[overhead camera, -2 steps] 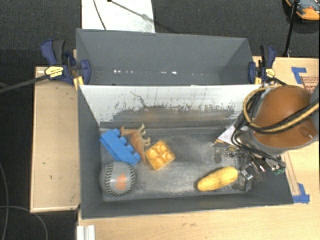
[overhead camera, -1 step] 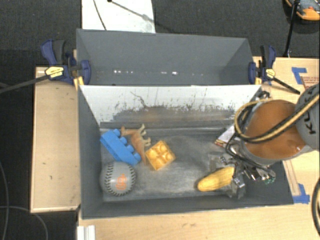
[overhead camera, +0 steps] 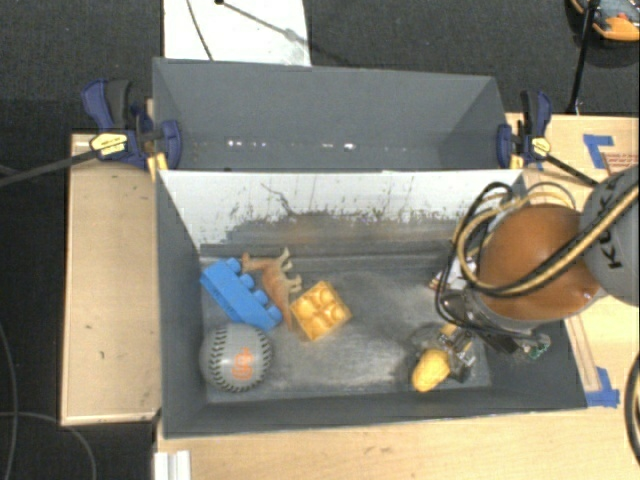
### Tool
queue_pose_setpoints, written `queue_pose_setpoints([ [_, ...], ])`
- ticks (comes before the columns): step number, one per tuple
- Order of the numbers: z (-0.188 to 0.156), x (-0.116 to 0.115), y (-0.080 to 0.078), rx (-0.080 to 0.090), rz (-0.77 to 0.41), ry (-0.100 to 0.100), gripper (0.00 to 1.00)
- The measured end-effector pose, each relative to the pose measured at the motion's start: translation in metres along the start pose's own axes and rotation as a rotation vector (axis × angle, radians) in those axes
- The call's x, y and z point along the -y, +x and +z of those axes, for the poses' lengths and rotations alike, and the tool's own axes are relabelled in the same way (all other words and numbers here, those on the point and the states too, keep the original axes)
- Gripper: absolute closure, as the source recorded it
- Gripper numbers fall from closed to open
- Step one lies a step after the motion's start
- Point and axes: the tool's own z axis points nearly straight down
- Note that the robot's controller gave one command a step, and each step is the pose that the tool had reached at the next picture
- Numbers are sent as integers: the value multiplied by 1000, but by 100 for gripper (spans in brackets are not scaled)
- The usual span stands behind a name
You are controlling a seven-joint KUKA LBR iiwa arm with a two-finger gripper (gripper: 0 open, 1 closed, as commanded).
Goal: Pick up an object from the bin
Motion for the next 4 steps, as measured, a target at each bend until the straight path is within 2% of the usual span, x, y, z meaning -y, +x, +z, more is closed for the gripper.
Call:
queue_pose_setpoints([
  [2, -4, -1, 1, -4, 0, -4, 100],
  [4, -33, 0, 0, -1, 4, 0, 100],
])
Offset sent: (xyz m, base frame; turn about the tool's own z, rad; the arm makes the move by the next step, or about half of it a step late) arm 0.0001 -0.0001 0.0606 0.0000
